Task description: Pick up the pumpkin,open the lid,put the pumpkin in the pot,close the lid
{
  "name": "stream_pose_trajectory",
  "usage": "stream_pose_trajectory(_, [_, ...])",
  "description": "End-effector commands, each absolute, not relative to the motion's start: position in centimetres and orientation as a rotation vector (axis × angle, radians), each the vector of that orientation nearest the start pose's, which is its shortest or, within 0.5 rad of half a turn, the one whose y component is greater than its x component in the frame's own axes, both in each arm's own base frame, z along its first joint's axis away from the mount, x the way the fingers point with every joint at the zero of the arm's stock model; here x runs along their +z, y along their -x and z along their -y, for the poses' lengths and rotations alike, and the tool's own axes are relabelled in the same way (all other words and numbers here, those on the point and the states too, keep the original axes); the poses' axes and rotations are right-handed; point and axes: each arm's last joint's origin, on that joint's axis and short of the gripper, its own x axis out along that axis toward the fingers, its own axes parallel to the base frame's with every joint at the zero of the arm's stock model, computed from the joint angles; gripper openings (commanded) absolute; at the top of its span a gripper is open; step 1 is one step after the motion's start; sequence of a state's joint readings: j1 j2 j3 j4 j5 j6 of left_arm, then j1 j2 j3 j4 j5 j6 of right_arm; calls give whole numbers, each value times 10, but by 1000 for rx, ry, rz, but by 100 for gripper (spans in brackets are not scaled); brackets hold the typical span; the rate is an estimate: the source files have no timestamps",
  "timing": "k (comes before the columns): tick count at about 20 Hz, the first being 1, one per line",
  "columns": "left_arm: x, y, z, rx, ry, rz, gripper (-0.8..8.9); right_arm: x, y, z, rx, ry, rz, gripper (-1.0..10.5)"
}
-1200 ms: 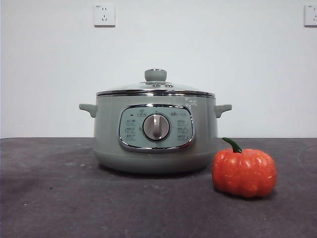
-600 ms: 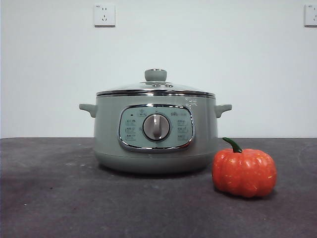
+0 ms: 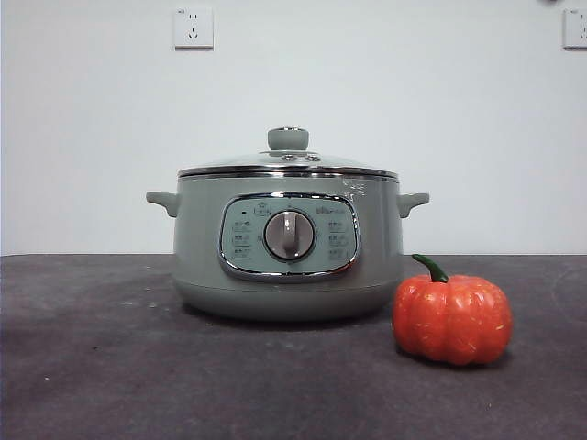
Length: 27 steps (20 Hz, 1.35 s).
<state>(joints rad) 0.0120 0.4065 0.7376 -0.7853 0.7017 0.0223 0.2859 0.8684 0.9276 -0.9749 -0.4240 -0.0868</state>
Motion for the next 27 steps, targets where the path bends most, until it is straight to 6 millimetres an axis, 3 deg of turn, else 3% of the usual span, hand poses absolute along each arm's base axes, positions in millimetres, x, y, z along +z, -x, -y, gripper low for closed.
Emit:
stream_pose_trajectory(1, [306, -70, 18, -686, 140, -415, 754, 296, -157, -67, 711, 63, -938, 696])
stream_pose_trajectory(10, [306, -70, 18, -686, 140, -415, 754, 235, -220, -118, 679, 224, -1074, 696])
stream_pose_trajectory(21, [306, -70, 18, -687, 141, -415, 754, 178, -248, -140, 644, 324, -1199, 690])
stream_pose_trajectory(22, [306, -70, 18, -687, 141, -415, 754, 176, -248, -141, 643, 323, -1203, 645])
stream_pose_trajectory(23, [306, -70, 18, -687, 141, -415, 754, 176, -248, -141, 640, 320, -1205, 513])
stream_pose_trajectory(25, [306, -70, 18, -686, 141, -416, 754, 176, -248, -141, 626, 290, -1214, 77])
stream_pose_trajectory(26, [306, -70, 18, -686, 141, -416, 754, 177, -248, -141, 624, 284, -1215, -2])
stream_pose_trajectory(27, [306, -70, 18, -686, 140, -416, 754, 178, -248, -141, 619, 278, -1216, -11])
